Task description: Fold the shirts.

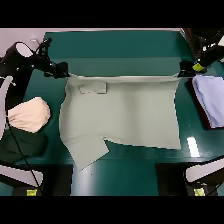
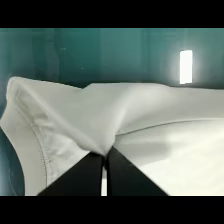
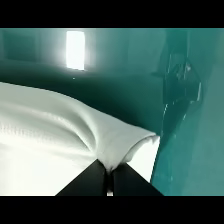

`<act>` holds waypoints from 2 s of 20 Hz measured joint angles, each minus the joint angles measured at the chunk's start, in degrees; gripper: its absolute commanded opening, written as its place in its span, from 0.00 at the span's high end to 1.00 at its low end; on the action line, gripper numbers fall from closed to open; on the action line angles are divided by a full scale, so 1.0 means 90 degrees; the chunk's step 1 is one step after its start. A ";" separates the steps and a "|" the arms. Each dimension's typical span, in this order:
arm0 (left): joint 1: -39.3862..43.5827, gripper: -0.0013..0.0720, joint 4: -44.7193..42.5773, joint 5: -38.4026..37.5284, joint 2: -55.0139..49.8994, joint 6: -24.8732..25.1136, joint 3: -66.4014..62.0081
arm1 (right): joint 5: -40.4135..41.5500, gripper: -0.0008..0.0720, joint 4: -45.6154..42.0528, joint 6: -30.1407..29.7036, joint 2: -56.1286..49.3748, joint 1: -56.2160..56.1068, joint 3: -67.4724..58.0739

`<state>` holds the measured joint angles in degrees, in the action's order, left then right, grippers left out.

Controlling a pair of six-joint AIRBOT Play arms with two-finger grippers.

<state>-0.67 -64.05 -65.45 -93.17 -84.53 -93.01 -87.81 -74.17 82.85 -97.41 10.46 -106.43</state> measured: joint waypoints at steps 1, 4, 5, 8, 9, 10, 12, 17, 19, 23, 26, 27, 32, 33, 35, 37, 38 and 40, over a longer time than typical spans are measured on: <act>-0.0061 0.95 0.0000 -0.0170 -0.0027 0.0066 0.0015 | -0.0066 0.97 -0.0027 0.0000 -0.0007 0.0012 0.0036; -0.0172 0.95 -0.0090 -0.0605 -0.0063 0.0202 0.0172 | -0.0053 0.97 -0.0066 -0.0017 0.0172 0.0022 0.0597; -0.0187 0.95 -0.0124 -0.0697 -0.0068 0.0240 0.0304 | 0.0032 0.97 -0.0070 -0.0034 0.0277 0.0022 0.0913; -0.0192 0.95 -0.0168 -0.0750 -0.0078 0.0321 0.0857 | 0.0374 0.97 -0.0102 -0.0058 0.0573 -0.0010 0.1853; -0.0192 0.95 -0.0165 -0.0712 -0.0078 0.0338 0.1042 | 0.0493 0.96 -0.0107 -0.0061 0.0644 -0.0034 0.2132; -0.0192 0.94 -0.0165 -0.0690 -0.0080 0.0355 0.1224 | 0.0629 0.95 -0.0112 -0.0068 0.0731 -0.0066 0.2409; -0.0192 0.26 -0.0165 -0.0661 -0.0078 0.0355 0.1455 | 0.0903 0.46 -0.0109 -0.0073 0.0899 -0.0143 0.2885; -0.0202 0.31 -0.0294 -0.0682 0.0454 0.0138 0.1749 | 0.1200 0.45 -0.0078 -0.0085 0.1593 -0.0073 0.3543; -0.0202 0.31 -0.0595 -0.0738 0.1081 -0.0039 0.2118 | 0.1168 0.45 -0.0070 -0.0102 0.2101 0.0102 0.3835; -0.0202 0.31 -0.1010 -0.0894 0.2788 -0.0423 0.3842 | 0.1163 0.46 -0.0046 -0.0185 0.3065 0.0323 0.4437; -0.0204 0.31 -0.1078 -0.0993 0.4061 -0.0721 0.5406 | 0.1336 0.46 -0.0024 -0.0219 0.3582 0.0333 0.4755; -0.0204 0.31 -0.1039 -0.1025 0.4393 -0.0806 0.5846 | 0.1387 0.46 0.0007 -0.0226 0.3679 0.0311 0.4816; -0.0202 0.31 -0.0440 -0.0908 0.5132 -0.0981 0.7227 | 0.1613 0.46 0.0294 -0.0257 0.3900 0.0102 0.4949; -0.0202 0.31 -0.0243 -0.0806 0.5180 -0.0974 0.7410 | 0.1639 0.46 0.0335 -0.0260 0.3912 0.0051 0.4959; -0.0204 0.31 0.0138 -0.0607 0.5246 -0.0894 0.7725 | 0.1685 0.46 0.0393 -0.0262 0.3929 -0.0010 0.4966; -0.0202 0.31 0.0398 -0.0505 0.5282 -0.0821 0.7919 | 0.1702 0.46 0.0410 -0.0262 0.3942 -0.0041 0.4974; -0.0204 0.49 0.0495 -0.0452 0.5294 -0.0789 0.7983 | 0.1707 0.46 0.0435 -0.0262 0.3942 -0.0051 0.4974; -0.0204 0.95 0.0549 -0.0381 0.5304 -0.0750 0.8063 | 0.1661 0.46 0.0437 -0.0262 0.3946 -0.0046 0.4976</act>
<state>-2.50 -59.11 -68.88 -45.43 -91.29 -20.45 -72.86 -70.24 80.49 -61.89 10.04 -61.65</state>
